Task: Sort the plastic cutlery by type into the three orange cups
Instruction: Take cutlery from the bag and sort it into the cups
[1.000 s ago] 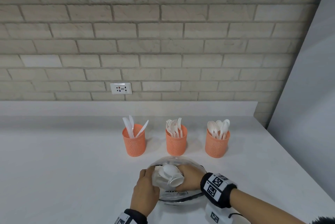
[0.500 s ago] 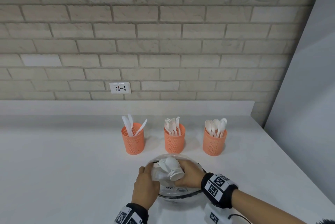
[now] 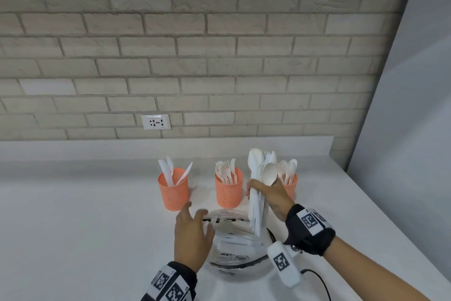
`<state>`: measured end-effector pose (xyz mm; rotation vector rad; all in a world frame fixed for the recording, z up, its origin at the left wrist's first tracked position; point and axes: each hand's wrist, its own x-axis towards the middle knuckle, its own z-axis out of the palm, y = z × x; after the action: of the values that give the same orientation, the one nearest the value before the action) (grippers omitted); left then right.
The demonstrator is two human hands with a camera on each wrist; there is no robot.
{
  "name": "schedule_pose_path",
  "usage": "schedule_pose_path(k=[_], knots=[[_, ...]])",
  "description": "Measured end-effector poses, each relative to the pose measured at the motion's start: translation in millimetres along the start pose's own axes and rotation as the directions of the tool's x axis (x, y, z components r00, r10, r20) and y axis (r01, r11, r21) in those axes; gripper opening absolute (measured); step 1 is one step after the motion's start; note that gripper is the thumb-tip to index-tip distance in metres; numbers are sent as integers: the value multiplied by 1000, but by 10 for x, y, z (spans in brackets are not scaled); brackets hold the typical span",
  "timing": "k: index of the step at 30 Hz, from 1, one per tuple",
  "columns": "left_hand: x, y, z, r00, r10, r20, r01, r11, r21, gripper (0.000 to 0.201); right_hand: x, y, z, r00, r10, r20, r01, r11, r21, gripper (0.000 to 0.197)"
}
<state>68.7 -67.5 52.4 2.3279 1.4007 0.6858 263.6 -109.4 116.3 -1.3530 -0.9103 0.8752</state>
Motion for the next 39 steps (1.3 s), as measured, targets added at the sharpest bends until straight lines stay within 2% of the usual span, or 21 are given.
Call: schedule_pose_path(k=[1,2,3,4,5,6,7,8,9,10,11,13,15,18,20,22,26,30,32,37,39], knots=[[19,84,-77,992,55,-116,-75,983,-170,26,16,-17,-8,999,1,-50,1,999,38,8],[41,176,-132,984,56,-167,-113,929,-352,19,27,-44,-10,996,4,-90,3,997,79,7],[60,279,-183,992,13,-124,-78,844,-531,16,34,-82,0,993,4,-119,11,993,121,6],[78,372,-204,999,-42,4,33,722,-691,14,27,-129,21,990,-3,-139,25,987,161,6],[94,445,-203,981,-81,179,193,558,-807,16,15,-178,48,988,-19,-155,49,981,187,6],[112,479,-171,921,-96,377,385,359,-850,23,5,-212,83,983,-33,-181,72,975,210,7],[123,503,-133,833,-70,549,553,139,-821,31,1,-231,119,977,-43,-207,90,971,222,6],[132,503,-86,744,-24,668,666,-56,-744,39,-14,-243,160,970,-52,-237,108,967,230,1],[140,493,-46,676,19,736,725,-194,-661,45,-24,-230,196,958,-68,-280,134,966,223,9],[150,488,-21,633,55,772,752,-281,-597,51,-37,-207,230,946,-88,-312,159,965,208,19],[156,500,-12,611,85,787,759,-343,-553,55,-62,-182,269,936,-110,-335,180,966,187,26],[170,542,-34,611,130,781,748,-417,-516,59,-133,-120,351,920,-153,-361,220,964,151,28],[177,597,-65,616,156,772,740,-452,-498,57,-195,-56,432,915,-174,-363,238,961,140,26],[176,664,-106,604,182,776,755,-441,-485,50,-250,-25,509,904,-221,-366,276,955,106,25],[169,704,-145,602,231,765,772,-415,-482,47,-279,-16,560,903,-242,-355,290,953,90,32],[163,744,-174,602,268,752,774,-427,-468,46,-302,10,601,896,-271,-352,317,945,77,42],[192,786,-195,617,273,739,762,-441,-474,39,-291,23,635,871,-303,-386,358,930,80,42],[252,810,-234,615,234,753,766,-405,-499,35,-255,79,658,876,-268,-400,326,942,82,39],[275,801,-217,618,221,754,768,-372,-521,33,-239,108,661,882,-253,-397,303,951,66,39],[287,764,-163,612,183,769,788,-214,-577,33,-173,169,642,912,-158,-379,202,976,77,25],[284,728,-194,603,173,779,797,-91,-597,34,-150,159,611,926,-120,-357,168,980,105,20]])
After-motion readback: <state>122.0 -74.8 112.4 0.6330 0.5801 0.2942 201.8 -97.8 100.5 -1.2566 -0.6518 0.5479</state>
